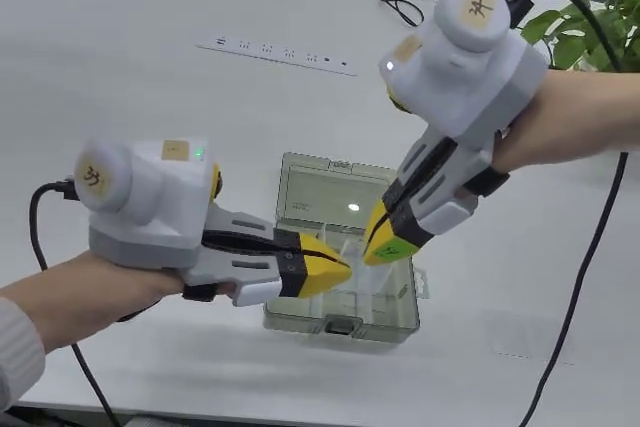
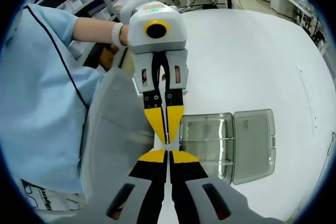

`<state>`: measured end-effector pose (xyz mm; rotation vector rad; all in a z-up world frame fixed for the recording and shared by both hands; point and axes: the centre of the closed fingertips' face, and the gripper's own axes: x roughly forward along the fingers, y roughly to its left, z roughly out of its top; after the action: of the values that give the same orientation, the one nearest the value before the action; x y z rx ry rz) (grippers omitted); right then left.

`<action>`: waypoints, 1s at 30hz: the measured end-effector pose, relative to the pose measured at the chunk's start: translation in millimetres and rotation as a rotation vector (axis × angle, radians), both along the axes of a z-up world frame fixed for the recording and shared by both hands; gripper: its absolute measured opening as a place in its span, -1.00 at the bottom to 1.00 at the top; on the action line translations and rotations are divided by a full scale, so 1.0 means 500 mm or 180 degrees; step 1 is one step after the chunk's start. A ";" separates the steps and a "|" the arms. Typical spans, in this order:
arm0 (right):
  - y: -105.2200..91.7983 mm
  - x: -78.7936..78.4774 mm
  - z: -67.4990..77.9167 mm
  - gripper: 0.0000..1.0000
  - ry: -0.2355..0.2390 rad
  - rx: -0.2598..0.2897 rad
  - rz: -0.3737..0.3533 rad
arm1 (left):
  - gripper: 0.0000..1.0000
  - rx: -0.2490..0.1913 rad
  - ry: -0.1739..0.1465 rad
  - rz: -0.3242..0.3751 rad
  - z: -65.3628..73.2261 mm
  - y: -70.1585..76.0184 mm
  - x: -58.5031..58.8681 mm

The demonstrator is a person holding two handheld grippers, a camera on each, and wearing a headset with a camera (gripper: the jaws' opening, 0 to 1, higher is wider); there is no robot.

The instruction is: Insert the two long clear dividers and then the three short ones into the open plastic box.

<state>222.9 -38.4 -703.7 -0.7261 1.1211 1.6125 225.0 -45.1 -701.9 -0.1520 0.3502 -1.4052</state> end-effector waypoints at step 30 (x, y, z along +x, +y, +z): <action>0.035 0.068 -0.048 -0.96 -0.0431 -0.0094 -0.0085 | 0.23 0.0654 -0.0034 0.0765 -0.079 0.085 0.062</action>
<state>256.8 -20.7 -727.8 -0.8239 1.0542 1.5039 256.0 -2.5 -741.3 -0.0168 0.4499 -1.1252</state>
